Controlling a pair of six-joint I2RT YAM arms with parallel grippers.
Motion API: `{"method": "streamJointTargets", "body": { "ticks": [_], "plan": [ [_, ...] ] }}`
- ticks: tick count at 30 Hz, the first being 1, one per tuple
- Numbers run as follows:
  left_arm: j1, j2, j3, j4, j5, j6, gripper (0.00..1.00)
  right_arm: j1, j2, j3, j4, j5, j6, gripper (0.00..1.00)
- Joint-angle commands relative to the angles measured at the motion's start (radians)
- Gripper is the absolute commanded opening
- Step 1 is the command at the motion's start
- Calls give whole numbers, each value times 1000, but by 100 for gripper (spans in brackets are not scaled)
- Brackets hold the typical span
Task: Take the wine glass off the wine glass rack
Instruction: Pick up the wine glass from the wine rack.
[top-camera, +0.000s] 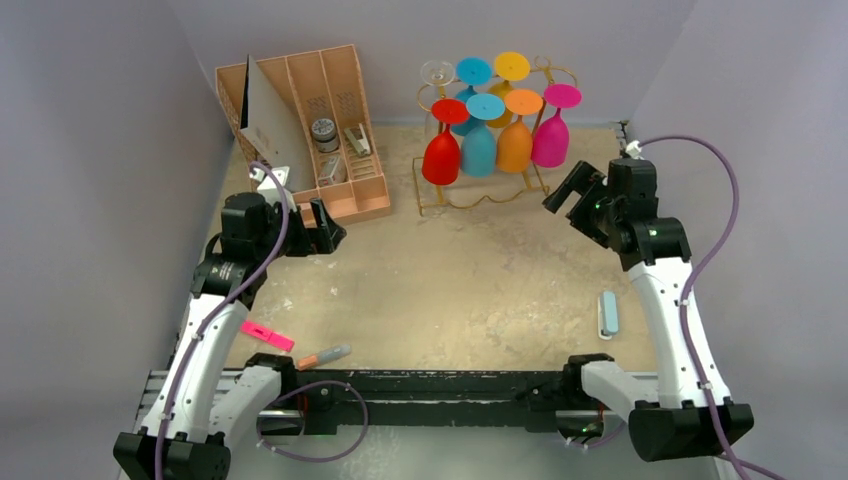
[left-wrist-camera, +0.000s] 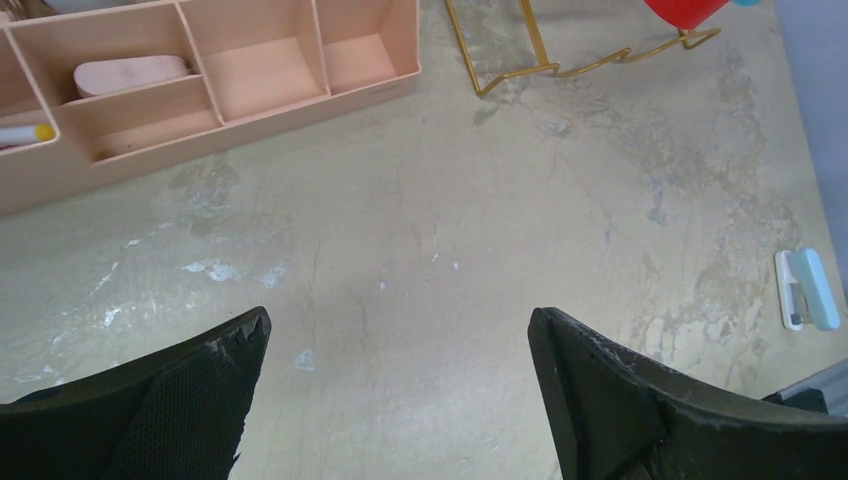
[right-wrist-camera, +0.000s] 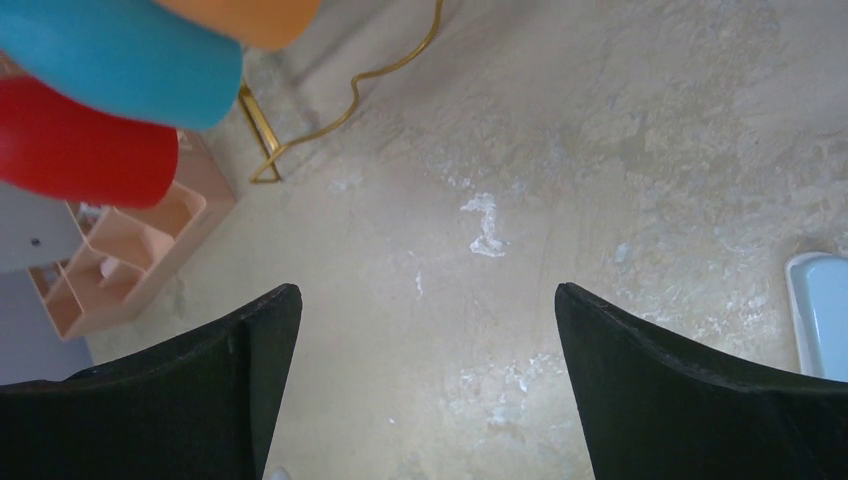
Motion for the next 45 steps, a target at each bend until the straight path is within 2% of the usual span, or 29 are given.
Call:
{"method": "streamJointTargets", "body": {
  "ticks": [1,5,9,13,17,22,25,33,39,45],
  "plan": [
    [1,-40,-35,71,-56,22,100,-92,-7,4,62,-42,92,99],
    [1,-43,-33,72,-57,30,100,-201,23,30,70,-148,90,97],
    [1,-40,-31,50,-58,30,99,-257,56,44,126,-245,116,92],
    [1,-53,-31,35,-82,42,99,-280,96,83,190,-299,156,87],
    [1,-56,-33,28,-99,35,99,-309,182,139,274,-420,228,79],
    [1,-57,-33,23,-97,31,99,-315,276,180,440,-547,334,72],
    [1,-56,-33,21,-102,31,99,-315,315,187,531,-615,382,71],
    [1,-52,-35,18,-95,26,98,-315,378,291,539,-571,394,62],
    [2,-48,-30,1,-124,18,98,-316,429,359,551,-525,438,64],
    [2,-53,-31,0,-124,19,98,-315,508,451,491,-482,424,59]
  ]
}}
